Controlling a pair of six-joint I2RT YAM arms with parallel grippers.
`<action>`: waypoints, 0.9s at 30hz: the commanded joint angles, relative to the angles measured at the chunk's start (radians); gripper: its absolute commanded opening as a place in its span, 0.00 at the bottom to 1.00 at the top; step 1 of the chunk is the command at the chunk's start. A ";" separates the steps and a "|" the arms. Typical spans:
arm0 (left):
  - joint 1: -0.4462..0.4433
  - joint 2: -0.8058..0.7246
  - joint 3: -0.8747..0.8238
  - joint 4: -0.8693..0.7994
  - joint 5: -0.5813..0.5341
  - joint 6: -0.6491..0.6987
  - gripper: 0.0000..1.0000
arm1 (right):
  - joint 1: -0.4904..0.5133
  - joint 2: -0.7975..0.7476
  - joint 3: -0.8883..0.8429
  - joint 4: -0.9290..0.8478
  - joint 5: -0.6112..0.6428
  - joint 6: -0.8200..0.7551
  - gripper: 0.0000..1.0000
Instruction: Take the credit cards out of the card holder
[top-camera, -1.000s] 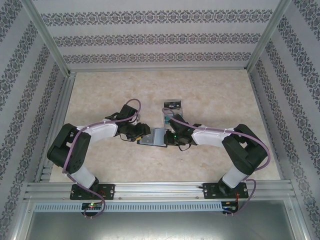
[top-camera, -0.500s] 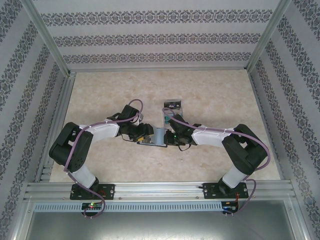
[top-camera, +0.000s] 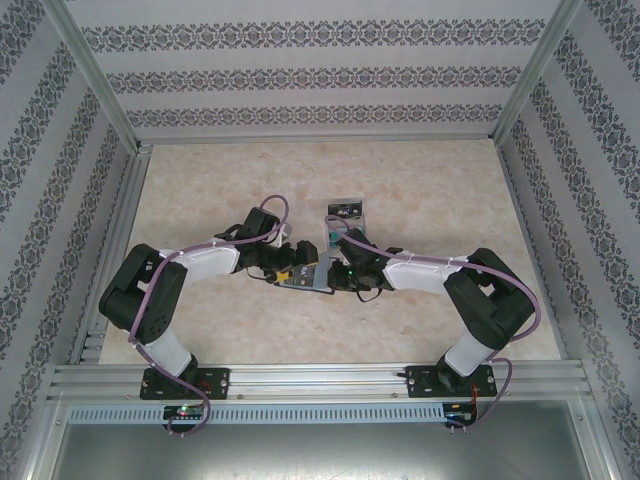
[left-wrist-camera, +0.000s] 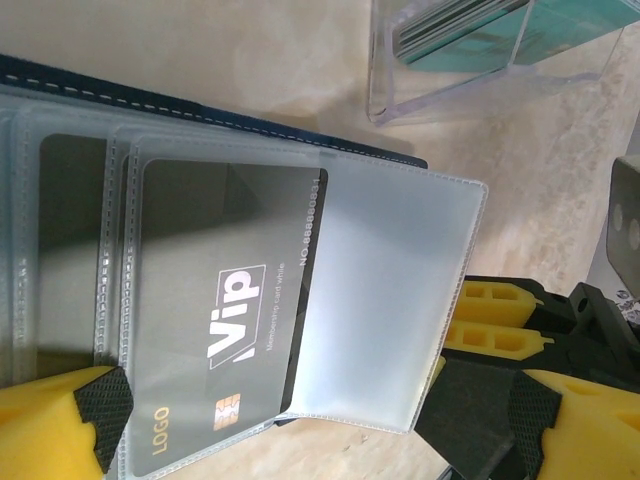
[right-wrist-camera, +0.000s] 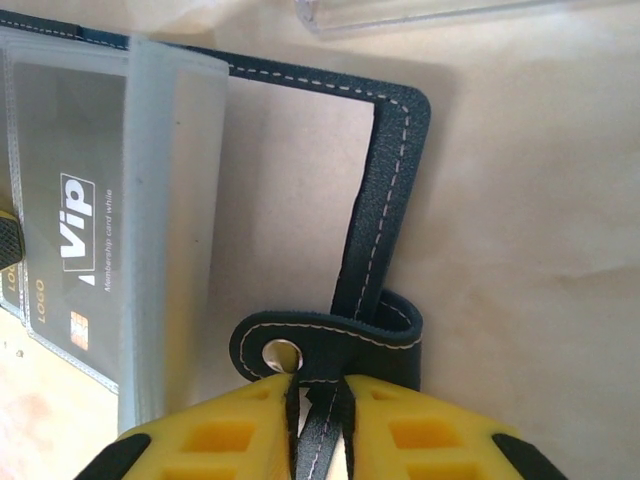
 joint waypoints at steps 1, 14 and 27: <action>-0.019 0.011 0.003 -0.021 -0.006 0.013 0.99 | 0.013 0.003 -0.030 -0.046 0.030 0.018 0.25; 0.028 -0.038 0.079 -0.144 -0.041 0.089 0.92 | -0.026 -0.235 0.002 -0.090 0.101 0.040 0.31; 0.074 0.017 0.084 -0.204 -0.083 0.160 0.28 | 0.054 -0.010 0.194 -0.040 -0.020 0.120 0.19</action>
